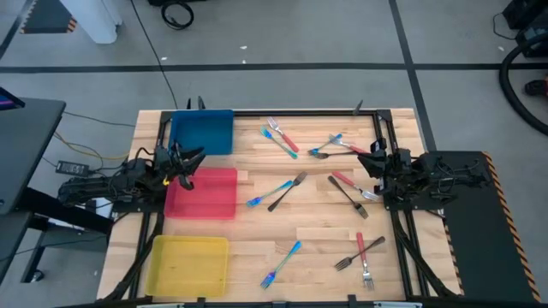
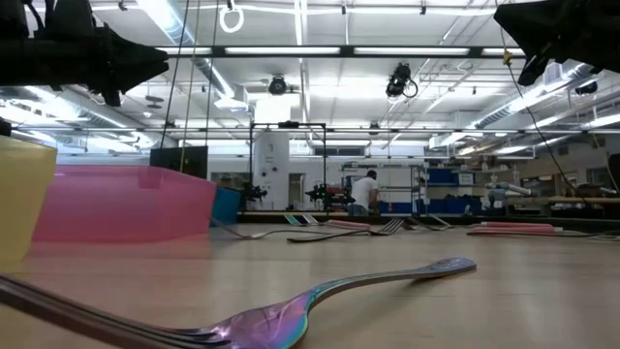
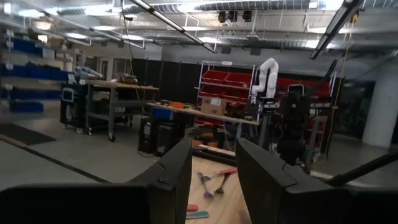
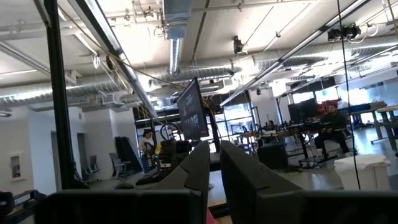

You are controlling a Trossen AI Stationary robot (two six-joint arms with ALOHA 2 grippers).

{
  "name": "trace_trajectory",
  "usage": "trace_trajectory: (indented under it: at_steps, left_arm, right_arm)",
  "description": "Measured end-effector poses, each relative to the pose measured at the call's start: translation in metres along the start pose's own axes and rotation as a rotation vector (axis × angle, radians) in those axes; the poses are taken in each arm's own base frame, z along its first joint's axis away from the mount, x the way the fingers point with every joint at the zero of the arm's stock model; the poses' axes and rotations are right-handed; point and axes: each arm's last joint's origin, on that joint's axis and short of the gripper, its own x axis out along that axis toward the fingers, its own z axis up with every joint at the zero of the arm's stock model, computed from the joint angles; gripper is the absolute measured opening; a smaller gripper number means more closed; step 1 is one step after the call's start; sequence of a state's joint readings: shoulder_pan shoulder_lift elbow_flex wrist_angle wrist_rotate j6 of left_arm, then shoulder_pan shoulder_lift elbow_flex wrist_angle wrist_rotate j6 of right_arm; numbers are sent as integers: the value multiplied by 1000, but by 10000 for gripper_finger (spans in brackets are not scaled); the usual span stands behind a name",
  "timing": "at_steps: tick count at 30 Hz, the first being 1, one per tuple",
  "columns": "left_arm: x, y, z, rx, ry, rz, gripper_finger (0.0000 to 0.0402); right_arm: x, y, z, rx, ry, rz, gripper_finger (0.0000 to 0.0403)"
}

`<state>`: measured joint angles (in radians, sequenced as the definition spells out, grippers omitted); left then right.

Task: Sort silverware by color (type)
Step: Put the blue fork into the pink bin

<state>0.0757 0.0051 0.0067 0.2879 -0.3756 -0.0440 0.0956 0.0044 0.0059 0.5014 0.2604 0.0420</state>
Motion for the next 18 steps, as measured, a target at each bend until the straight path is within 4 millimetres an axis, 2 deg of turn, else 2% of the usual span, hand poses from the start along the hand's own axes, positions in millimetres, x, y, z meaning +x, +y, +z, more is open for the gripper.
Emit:
trace_trajectory:
  at_steps: [18]
  left_arm:
    - [0, 0, 5, 21, -47, -2, 125]
  right_arm:
    - [0, 0, 7, 27, -68, -8, 47]
